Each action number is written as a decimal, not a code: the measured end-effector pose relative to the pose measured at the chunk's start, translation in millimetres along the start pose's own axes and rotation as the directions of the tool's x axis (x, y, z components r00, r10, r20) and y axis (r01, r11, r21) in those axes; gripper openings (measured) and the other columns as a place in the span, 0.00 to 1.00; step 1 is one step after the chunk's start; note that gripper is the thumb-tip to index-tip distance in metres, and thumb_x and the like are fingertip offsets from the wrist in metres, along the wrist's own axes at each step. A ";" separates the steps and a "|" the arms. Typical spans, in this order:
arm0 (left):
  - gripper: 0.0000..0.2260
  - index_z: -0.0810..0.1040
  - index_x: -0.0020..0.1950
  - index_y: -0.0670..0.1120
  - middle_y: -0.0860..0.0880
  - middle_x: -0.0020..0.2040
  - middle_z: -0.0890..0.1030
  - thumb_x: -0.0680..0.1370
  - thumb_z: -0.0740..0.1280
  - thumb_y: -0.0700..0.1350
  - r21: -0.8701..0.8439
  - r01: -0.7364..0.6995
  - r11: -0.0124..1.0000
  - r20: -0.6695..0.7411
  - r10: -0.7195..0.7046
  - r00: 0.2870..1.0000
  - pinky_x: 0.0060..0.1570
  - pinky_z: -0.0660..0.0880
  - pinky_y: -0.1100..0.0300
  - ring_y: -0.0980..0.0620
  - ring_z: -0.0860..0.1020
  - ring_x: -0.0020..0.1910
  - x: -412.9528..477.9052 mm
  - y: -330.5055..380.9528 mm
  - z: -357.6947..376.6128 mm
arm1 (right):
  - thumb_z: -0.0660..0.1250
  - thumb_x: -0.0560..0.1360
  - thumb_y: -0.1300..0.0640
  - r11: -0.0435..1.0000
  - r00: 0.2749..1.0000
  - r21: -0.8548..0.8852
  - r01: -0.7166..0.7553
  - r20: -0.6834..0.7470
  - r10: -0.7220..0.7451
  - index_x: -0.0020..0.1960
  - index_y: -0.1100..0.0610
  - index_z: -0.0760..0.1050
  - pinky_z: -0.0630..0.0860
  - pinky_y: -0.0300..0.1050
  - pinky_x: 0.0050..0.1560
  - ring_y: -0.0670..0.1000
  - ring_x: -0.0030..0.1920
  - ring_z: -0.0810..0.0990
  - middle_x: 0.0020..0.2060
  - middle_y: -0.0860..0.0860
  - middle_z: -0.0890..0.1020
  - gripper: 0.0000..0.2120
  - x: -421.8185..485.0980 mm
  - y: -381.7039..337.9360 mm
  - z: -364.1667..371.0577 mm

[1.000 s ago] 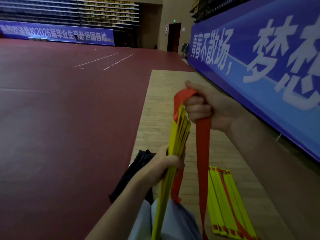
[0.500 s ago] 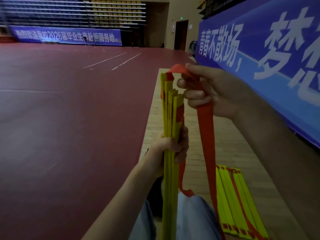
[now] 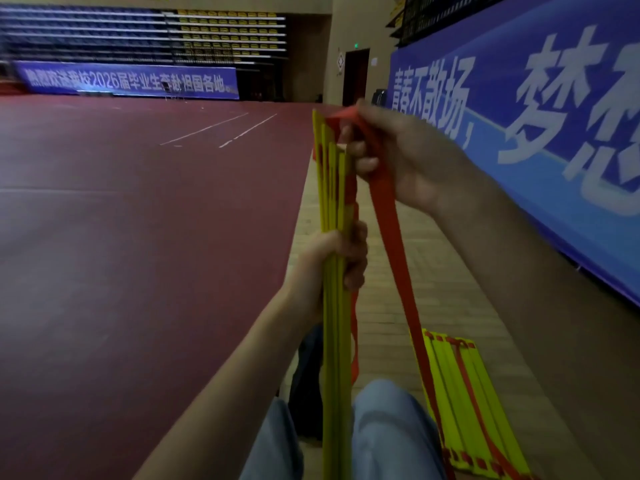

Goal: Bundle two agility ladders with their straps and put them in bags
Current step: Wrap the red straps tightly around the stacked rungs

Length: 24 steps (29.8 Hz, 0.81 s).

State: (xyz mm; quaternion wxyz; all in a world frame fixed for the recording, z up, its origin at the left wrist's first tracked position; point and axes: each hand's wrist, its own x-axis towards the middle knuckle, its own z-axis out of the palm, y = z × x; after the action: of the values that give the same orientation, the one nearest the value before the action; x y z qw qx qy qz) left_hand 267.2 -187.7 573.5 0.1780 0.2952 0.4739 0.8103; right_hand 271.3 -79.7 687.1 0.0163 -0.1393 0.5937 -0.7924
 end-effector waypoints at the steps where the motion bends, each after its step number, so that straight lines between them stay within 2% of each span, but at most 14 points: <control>1: 0.12 0.72 0.39 0.43 0.52 0.26 0.69 0.57 0.65 0.43 -0.010 0.001 1.000 -0.010 -0.001 1.000 0.21 0.61 0.66 0.57 0.66 0.19 -4.0 -6.5 -1.5 | 0.55 0.80 0.57 0.999 1.000 -0.022 -0.028 0.002 0.028 0.41 0.61 0.72 0.66 0.30 0.23 0.42 0.26 0.71 0.30 0.50 0.74 0.13 -0.9 5.3 -1.1; 3: 0.13 0.72 0.39 0.43 0.52 0.26 0.69 0.57 0.65 0.43 -0.025 0.005 1.000 -0.030 -0.006 1.000 0.21 0.62 0.66 0.57 0.66 0.19 -11.9 -18.8 -4.7 | 0.55 0.80 0.57 0.996 0.996 -0.028 -0.085 0.007 0.085 0.41 0.60 0.72 0.66 0.31 0.22 0.42 0.25 0.71 0.30 0.50 0.74 0.13 -4.6 17.0 -5.4; 6: 0.15 0.72 0.41 0.42 0.52 0.26 0.70 0.57 0.66 0.44 -0.014 0.009 1.000 -0.017 -0.009 1.000 0.22 0.63 0.65 0.57 0.67 0.20 -18.9 -23.2 -2.4 | 0.56 0.80 0.56 0.990 0.994 0.087 -0.108 0.001 0.108 0.39 0.60 0.72 0.66 0.31 0.21 0.42 0.26 0.71 0.30 0.50 0.75 0.14 -10.3 24.4 -11.0; 10: 0.15 0.73 0.42 0.42 0.51 0.28 0.72 0.60 0.68 0.48 0.103 0.029 0.994 -0.053 -0.023 0.998 0.28 0.71 0.63 0.54 0.72 0.25 -30.3 -31.9 -2.3 | 0.56 0.79 0.56 0.988 0.994 0.115 -0.102 -0.024 0.106 0.38 0.59 0.71 0.64 0.31 0.21 0.42 0.26 0.69 0.30 0.50 0.74 0.14 -15.4 23.4 -15.1; 14: 0.16 0.75 0.43 0.43 0.52 0.29 0.74 0.61 0.69 0.50 0.210 0.073 0.975 -0.065 -0.061 0.996 0.32 0.74 0.62 0.54 0.75 0.28 -38.9 -30.8 -5.3 | 0.57 0.79 0.55 0.992 0.995 0.083 -0.094 -0.026 0.097 0.37 0.58 0.70 0.62 0.31 0.22 0.42 0.25 0.67 0.27 0.49 0.72 0.14 -18.1 22.6 -15.8; 17: 0.18 0.76 0.50 0.46 0.53 0.34 0.79 0.62 0.72 0.49 0.359 0.165 0.919 -0.050 -0.158 0.986 0.37 0.76 0.65 0.56 0.78 0.34 -36.0 -13.0 -1.1 | 0.58 0.78 0.55 0.998 0.998 -0.022 -0.056 -0.035 0.055 0.37 0.56 0.70 0.64 0.32 0.22 0.42 0.23 0.66 0.24 0.46 0.71 0.12 -16.4 18.2 -15.5; 19: 0.21 0.75 0.54 0.48 0.52 0.36 0.79 0.64 0.76 0.48 0.395 0.219 0.892 -0.117 -0.187 0.975 0.38 0.77 0.64 0.57 0.79 0.34 -29.2 -1.2 5.3 | 0.59 0.78 0.54 0.995 0.998 -0.087 -0.048 -0.044 0.045 0.37 0.55 0.70 0.66 0.33 0.23 0.42 0.23 0.66 0.22 0.45 0.70 0.11 -15.3 16.1 -15.6; 22: 0.16 0.74 0.52 0.47 0.49 0.36 0.78 0.68 0.74 0.48 0.426 0.170 0.889 -0.211 -0.085 0.974 0.39 0.79 0.59 0.54 0.79 0.33 -17.9 12.8 14.0 | 0.60 0.77 0.54 0.995 0.998 -0.090 -0.045 -0.041 0.042 0.36 0.55 0.71 0.68 0.33 0.25 0.43 0.23 0.67 0.22 0.46 0.70 0.12 -14.9 16.6 -14.4; 24: 0.15 0.75 0.49 0.47 0.51 0.34 0.77 0.66 0.74 0.49 0.446 0.138 0.884 -0.235 -0.033 0.971 0.40 0.79 0.56 0.55 0.78 0.31 -14.9 14.3 17.2 | 0.61 0.76 0.54 0.994 0.999 -0.110 -0.021 -0.040 0.016 0.36 0.56 0.72 0.66 0.33 0.23 0.42 0.22 0.66 0.21 0.46 0.70 0.12 -15.8 16.2 -14.5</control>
State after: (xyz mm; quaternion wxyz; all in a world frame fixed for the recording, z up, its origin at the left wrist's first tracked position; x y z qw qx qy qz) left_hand 289.6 -191.7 587.9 0.0850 0.2157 0.6814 0.6942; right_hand 280.7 -67.8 664.8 0.0044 -0.1189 0.6379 -0.7609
